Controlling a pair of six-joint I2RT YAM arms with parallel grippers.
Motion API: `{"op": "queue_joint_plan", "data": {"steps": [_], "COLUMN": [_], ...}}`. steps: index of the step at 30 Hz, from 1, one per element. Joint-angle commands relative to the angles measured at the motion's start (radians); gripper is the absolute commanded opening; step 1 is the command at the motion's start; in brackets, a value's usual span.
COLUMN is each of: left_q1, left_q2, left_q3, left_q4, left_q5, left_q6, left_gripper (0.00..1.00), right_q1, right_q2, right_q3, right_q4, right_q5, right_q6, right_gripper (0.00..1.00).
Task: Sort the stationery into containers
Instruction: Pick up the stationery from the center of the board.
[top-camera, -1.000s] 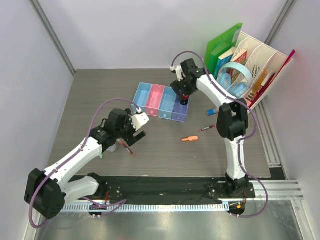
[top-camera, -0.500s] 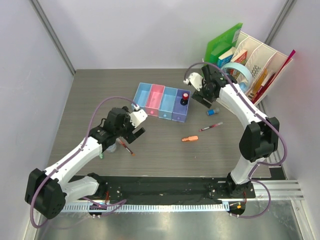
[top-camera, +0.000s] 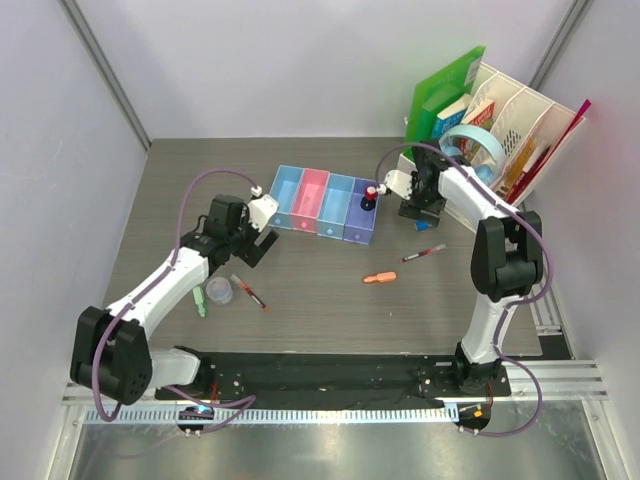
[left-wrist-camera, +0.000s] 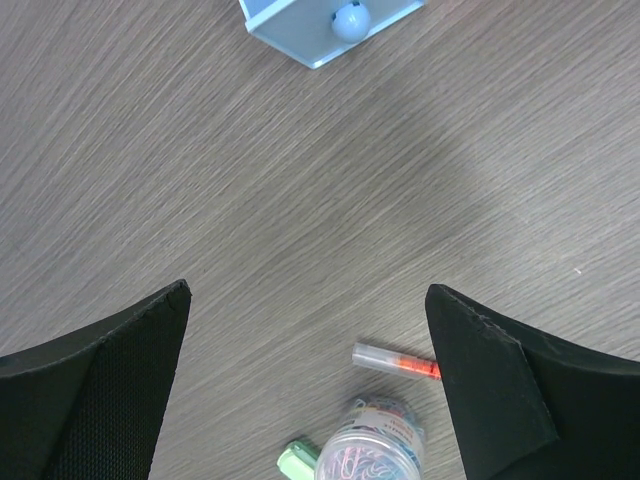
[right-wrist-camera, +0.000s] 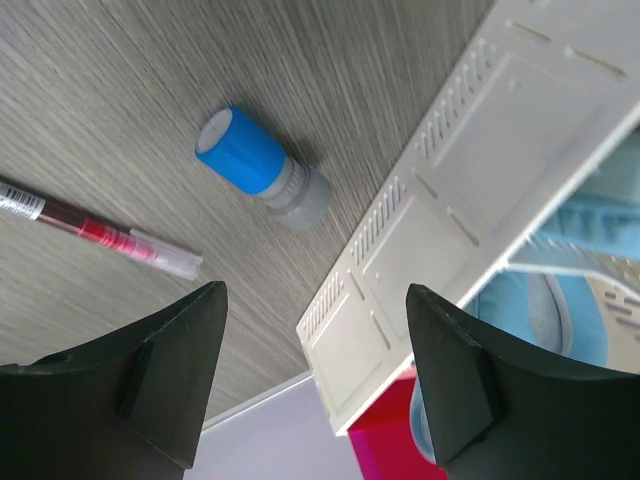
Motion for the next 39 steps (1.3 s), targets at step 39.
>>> {"op": "queue_joint_plan", "data": {"steps": [39], "left_q1": [0.000], "left_q2": [0.085], "left_q3": [0.121], "left_q4": [-0.070], "left_q5": [-0.053], "left_q6": [-0.006], "left_gripper": [1.00], "right_q1": [-0.026], "right_q2": [0.116], "right_q3": [-0.126], "right_q4": [0.152], "right_q5": [-0.016], "right_q6": [-0.223], "right_gripper": [0.62]}}
